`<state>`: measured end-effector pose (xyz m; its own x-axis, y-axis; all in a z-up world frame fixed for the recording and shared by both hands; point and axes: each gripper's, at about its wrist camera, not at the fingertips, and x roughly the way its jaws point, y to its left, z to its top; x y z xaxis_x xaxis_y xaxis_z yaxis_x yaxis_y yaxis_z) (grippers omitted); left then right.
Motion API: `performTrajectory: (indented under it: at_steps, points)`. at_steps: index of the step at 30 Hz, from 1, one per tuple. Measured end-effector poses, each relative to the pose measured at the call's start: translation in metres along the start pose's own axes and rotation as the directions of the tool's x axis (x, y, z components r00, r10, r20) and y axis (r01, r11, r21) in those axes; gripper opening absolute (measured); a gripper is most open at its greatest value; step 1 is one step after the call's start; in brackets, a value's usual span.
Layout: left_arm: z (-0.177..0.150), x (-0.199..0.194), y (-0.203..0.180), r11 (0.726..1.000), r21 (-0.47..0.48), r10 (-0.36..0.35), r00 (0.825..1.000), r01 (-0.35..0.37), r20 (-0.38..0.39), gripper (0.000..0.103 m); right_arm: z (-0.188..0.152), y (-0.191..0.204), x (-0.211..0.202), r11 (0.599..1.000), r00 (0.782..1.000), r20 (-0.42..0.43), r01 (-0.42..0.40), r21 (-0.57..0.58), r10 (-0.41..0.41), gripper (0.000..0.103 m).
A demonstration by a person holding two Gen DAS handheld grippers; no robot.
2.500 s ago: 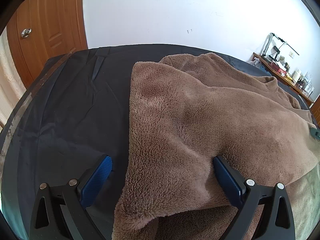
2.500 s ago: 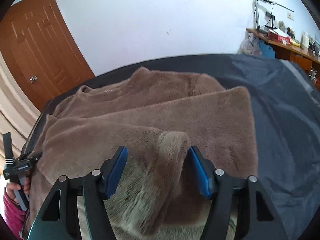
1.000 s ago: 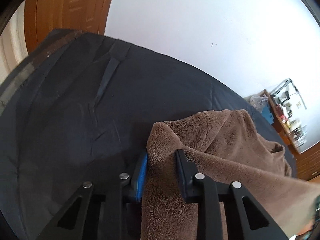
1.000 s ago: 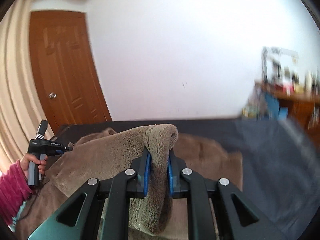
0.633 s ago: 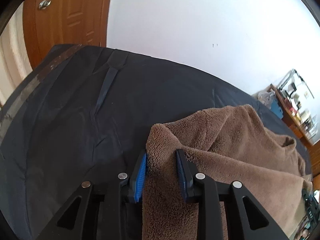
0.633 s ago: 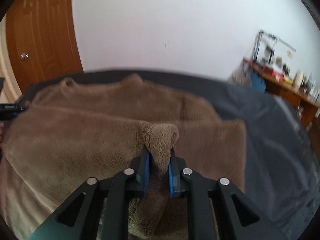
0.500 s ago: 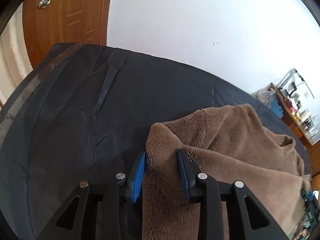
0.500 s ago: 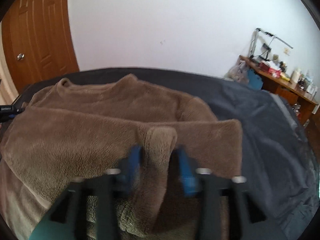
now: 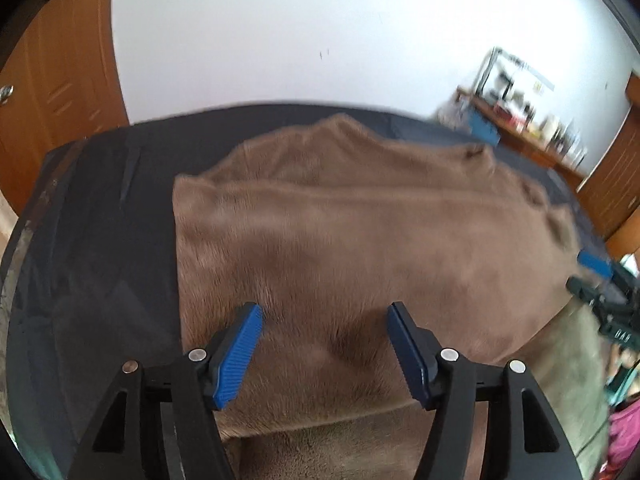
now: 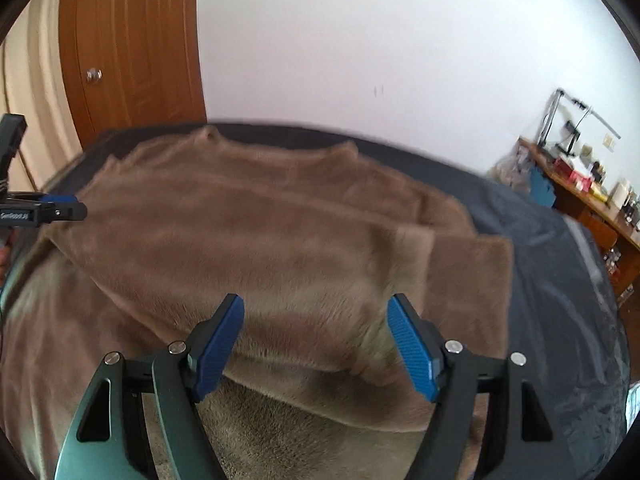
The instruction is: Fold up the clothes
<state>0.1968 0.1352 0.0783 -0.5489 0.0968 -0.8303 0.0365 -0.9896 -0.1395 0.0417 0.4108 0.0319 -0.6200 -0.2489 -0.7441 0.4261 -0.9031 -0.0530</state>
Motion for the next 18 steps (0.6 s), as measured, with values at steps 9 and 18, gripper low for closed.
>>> performTrajectory:
  at_steps: [9,18]
  points:
    - [0.000,0.001,0.008,0.999,-0.023,-0.025,1.000,0.025,-0.003,0.070,-0.008,-0.003,0.012,1.000,0.999,-0.032,0.001,0.004,0.000,0.078]
    - [-0.041,-0.050,-0.012,0.998,0.053,-0.024,0.997,0.028,-0.073,0.071,-0.043,0.005,-0.079,0.995,0.995,0.042,-0.095,-0.004,0.095,0.079]
